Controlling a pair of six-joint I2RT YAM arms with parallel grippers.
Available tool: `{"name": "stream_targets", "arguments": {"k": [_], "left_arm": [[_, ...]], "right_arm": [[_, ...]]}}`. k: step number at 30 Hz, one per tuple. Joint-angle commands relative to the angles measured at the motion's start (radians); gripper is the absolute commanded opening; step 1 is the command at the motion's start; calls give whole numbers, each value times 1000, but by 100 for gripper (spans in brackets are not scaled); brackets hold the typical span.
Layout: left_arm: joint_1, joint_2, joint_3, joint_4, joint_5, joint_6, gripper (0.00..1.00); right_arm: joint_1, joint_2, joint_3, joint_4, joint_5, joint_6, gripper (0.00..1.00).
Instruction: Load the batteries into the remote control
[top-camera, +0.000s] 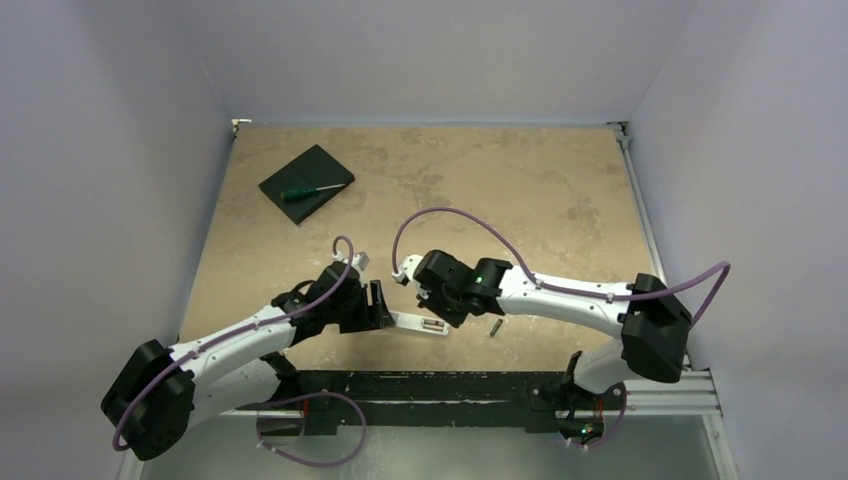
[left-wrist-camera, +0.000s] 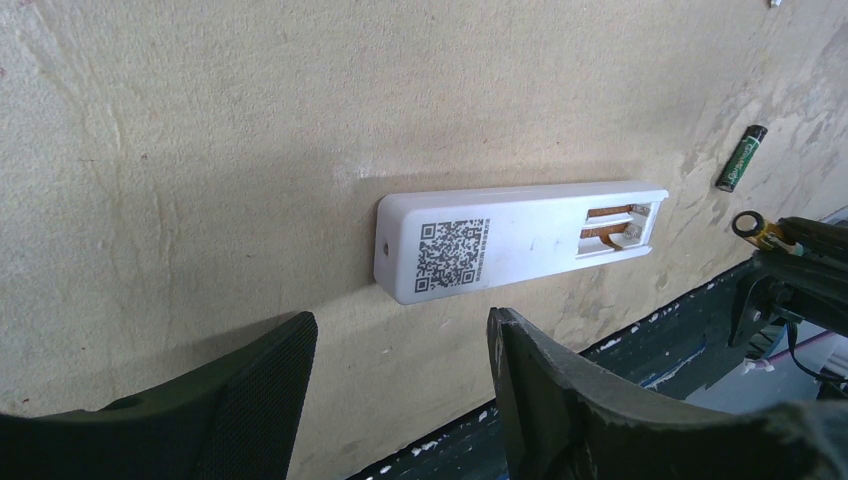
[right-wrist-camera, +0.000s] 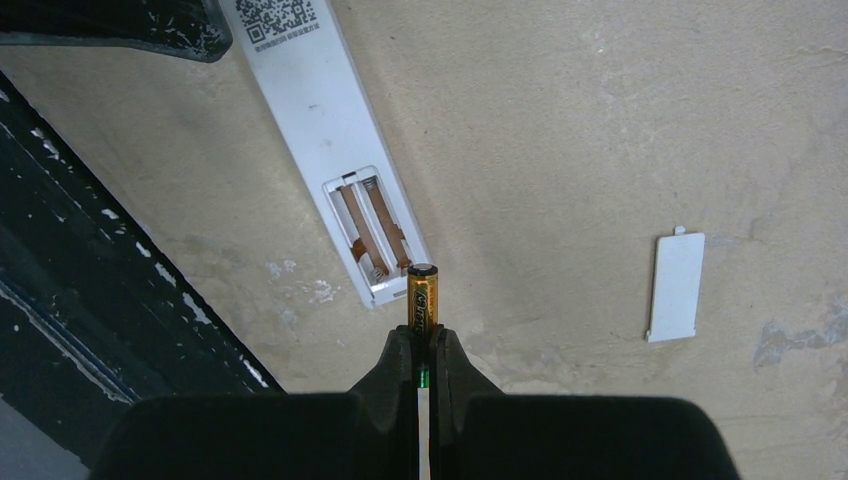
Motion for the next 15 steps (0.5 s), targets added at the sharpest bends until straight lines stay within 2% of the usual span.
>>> {"name": "stream_targets", "arguments": {"k": [1, 15], "left_arm": [[6, -16, 36, -8, 1, 23, 63], [6, -15, 37, -16, 0, 28, 63]], "right_arm": [[6, 24, 38, 4, 1, -15, 0], [6, 120, 59, 23, -34, -36, 0]]}}
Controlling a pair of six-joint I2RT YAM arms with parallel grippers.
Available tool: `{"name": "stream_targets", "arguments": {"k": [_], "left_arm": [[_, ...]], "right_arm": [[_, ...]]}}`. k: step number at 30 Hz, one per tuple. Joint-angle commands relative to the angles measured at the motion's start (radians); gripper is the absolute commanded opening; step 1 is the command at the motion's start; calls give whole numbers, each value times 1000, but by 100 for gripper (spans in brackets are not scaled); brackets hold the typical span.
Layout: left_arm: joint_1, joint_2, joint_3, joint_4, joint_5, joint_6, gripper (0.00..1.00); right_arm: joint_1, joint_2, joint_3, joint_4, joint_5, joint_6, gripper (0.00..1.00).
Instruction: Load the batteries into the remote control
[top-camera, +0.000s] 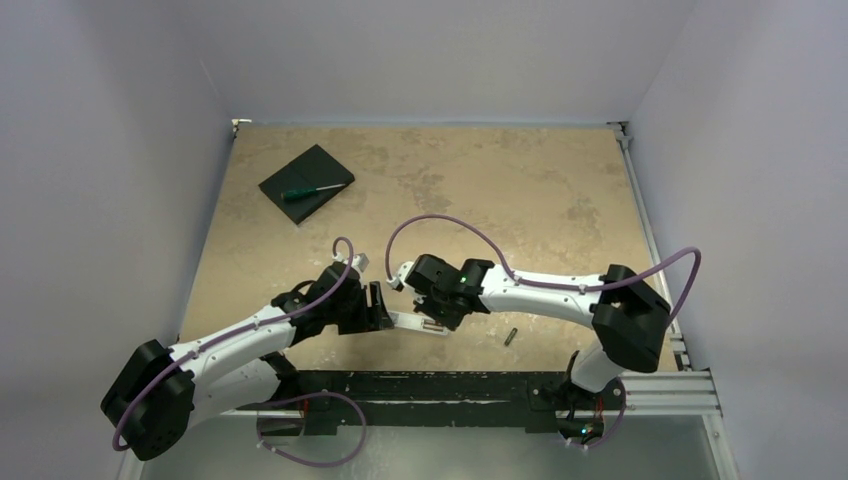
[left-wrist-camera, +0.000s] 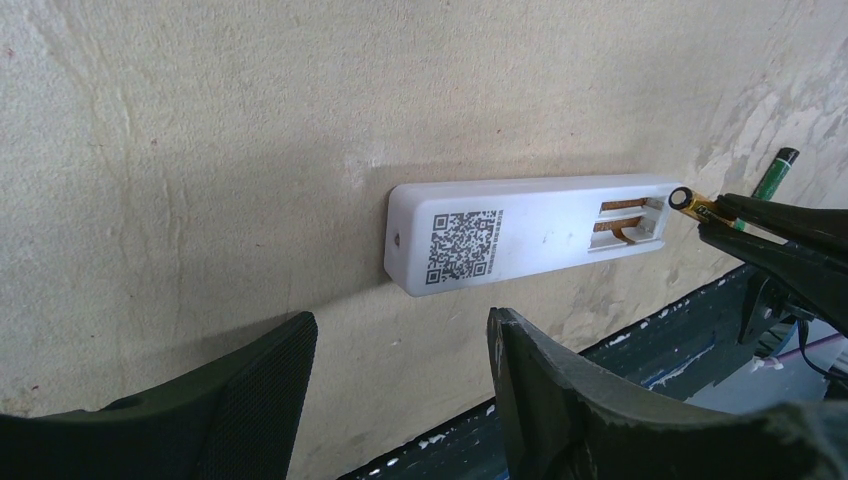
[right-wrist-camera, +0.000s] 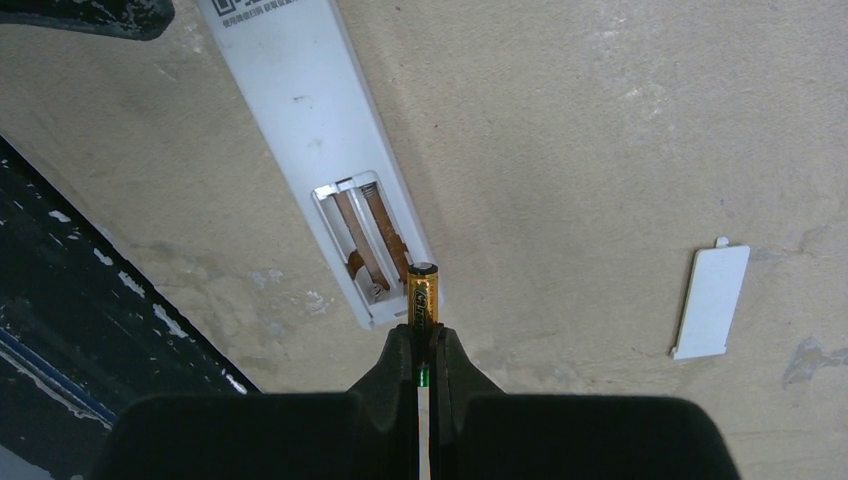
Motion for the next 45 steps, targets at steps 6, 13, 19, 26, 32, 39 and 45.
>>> {"name": "stream_targets", "arguments": {"k": [6, 13, 19, 26, 32, 39, 45], "left_arm": [[6, -10, 32, 10, 2, 27, 63], [5, -7, 33, 10, 3, 29, 63], [6, -1, 31, 13, 2, 31, 63], [6, 5, 31, 16, 2, 32, 63], [6, 12, 31, 17, 3, 34, 63], [7, 23, 33, 21, 8, 35, 63], [6, 23, 32, 22, 12, 36, 63]], "right_arm": [[7, 22, 53, 42, -52, -25, 0], [9, 52, 65, 47, -56, -62, 1], [9, 66, 63, 51, -77, -76, 1], [9, 76, 55, 63, -69, -82, 4], [9, 91, 63, 57, -60, -86, 6], [10, 90, 59, 56, -46, -92, 13], [10, 80, 67, 50, -18, -91, 19]]}}
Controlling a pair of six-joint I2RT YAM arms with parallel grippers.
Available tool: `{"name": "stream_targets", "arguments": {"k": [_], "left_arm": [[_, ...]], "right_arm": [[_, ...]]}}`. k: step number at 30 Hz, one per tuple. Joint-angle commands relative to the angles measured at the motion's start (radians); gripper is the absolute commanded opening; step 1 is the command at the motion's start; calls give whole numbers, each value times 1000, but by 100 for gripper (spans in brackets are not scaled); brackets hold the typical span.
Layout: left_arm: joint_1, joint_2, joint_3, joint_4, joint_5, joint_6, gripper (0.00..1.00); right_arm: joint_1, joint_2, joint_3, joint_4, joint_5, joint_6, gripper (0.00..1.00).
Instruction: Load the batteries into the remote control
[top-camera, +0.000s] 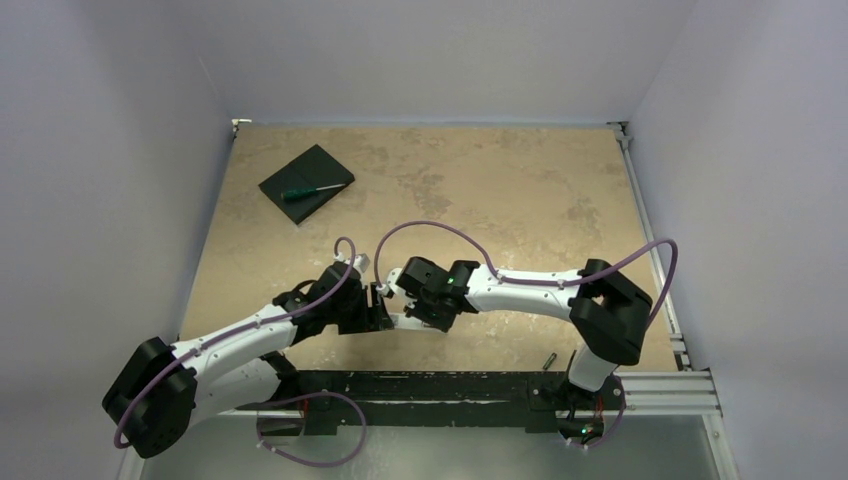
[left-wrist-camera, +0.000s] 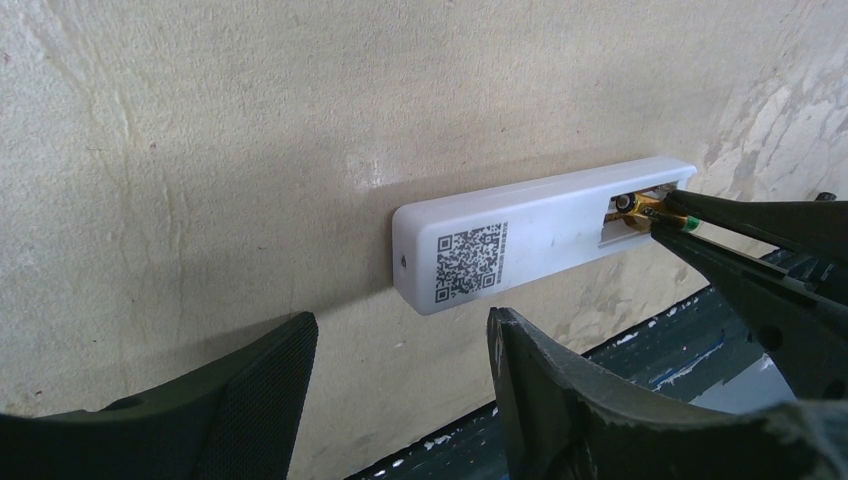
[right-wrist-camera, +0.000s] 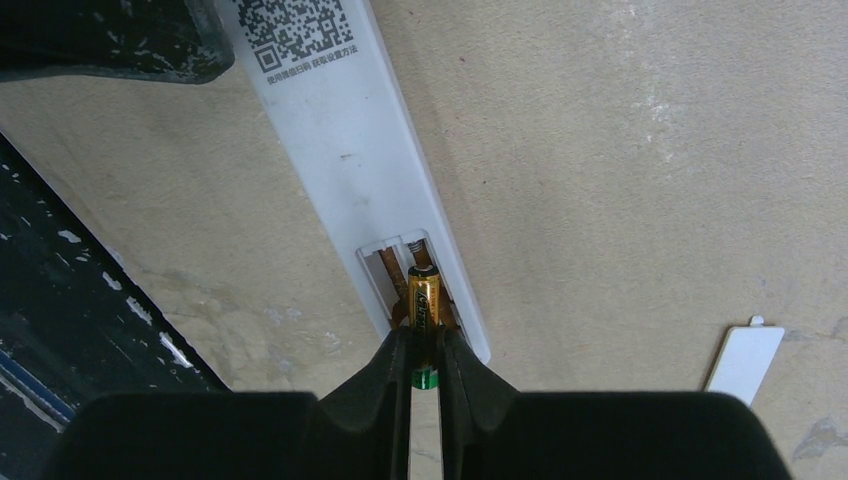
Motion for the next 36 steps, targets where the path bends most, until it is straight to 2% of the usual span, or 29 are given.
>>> {"name": "stream_targets", "arguments": {"k": [1, 13, 30, 36], "left_arm": [[6, 8, 29, 19, 11, 21, 63], [6, 5, 26, 21, 23, 20, 63], [5, 2, 23, 23, 35, 18, 63], [5, 3, 22, 26, 38, 16, 63]], "right_arm": [[3, -16, 39, 2, 36, -15, 20], [3, -23, 49, 5, 68, -7, 30], [5, -75, 39, 14, 99, 38, 33], [5, -115, 29, 16, 102, 123, 34]]}}
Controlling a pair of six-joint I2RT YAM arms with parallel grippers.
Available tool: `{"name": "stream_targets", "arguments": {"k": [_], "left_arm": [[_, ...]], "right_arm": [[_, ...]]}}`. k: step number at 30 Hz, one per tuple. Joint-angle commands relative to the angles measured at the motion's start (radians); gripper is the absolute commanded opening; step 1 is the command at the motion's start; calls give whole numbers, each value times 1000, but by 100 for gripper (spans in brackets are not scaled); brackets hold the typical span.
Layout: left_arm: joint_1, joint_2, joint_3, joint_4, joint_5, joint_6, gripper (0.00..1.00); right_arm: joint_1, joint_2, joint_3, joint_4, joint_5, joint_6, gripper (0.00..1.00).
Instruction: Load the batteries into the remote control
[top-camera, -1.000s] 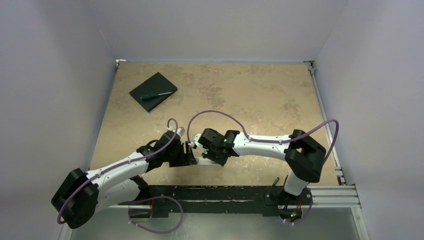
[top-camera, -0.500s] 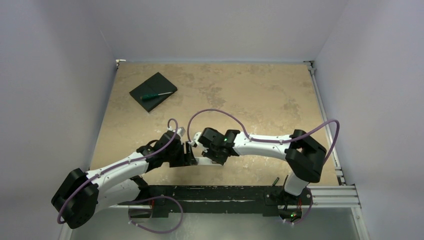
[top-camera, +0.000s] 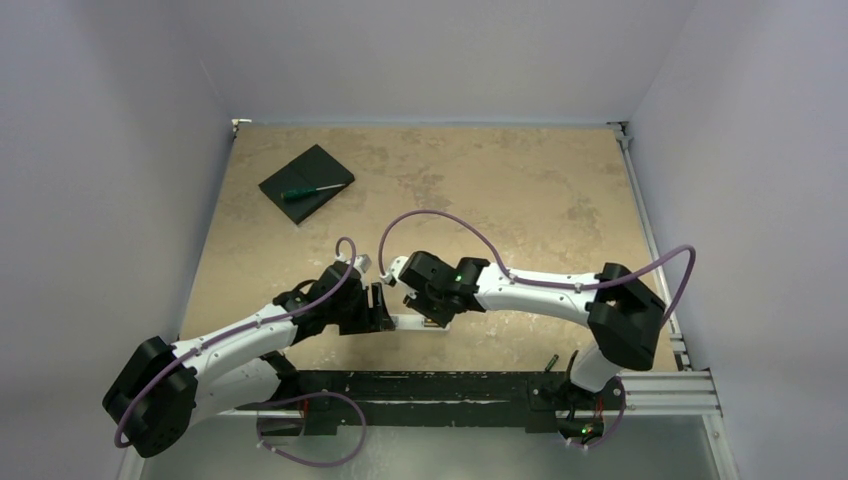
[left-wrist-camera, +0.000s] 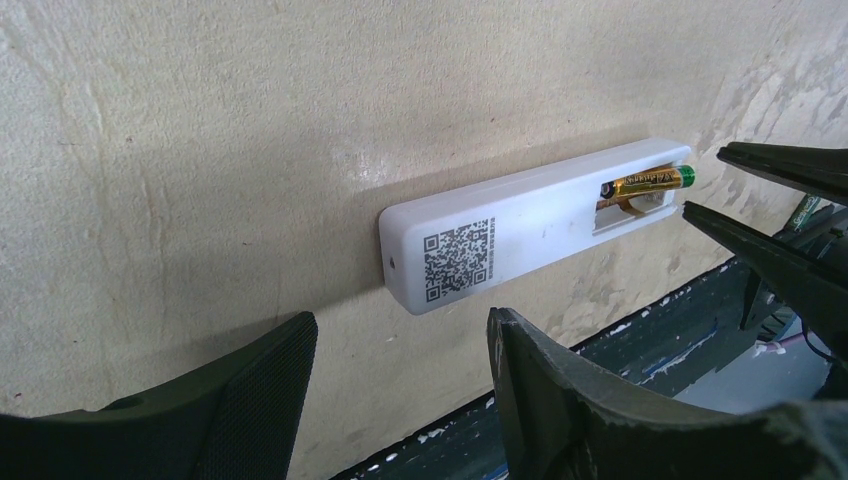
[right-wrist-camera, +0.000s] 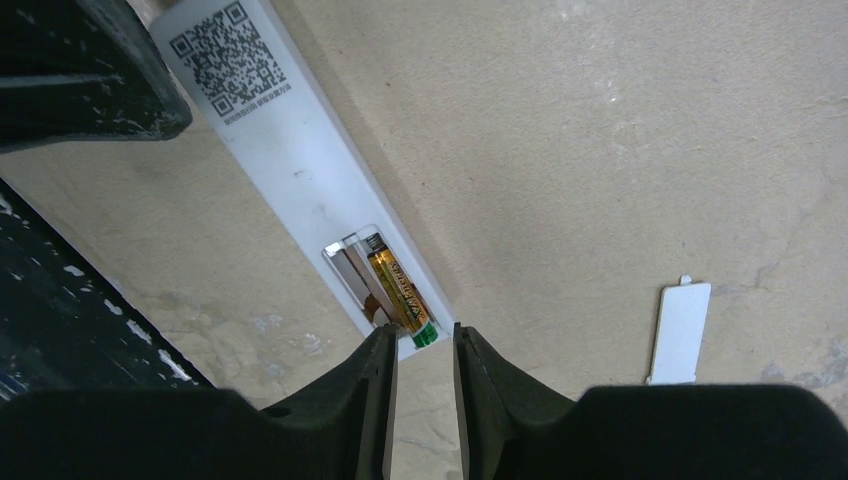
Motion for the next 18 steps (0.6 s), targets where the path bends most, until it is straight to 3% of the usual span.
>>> {"name": "stream_targets", "arguments": {"k": [1, 18], "left_arm": [[5, -1, 20, 26, 14, 16, 63], [5, 30, 32, 82, 32, 25, 59]], "right_arm": [[5, -66, 18, 8, 15, 97, 34], [4, -202, -95, 43, 83, 617, 33]]}}
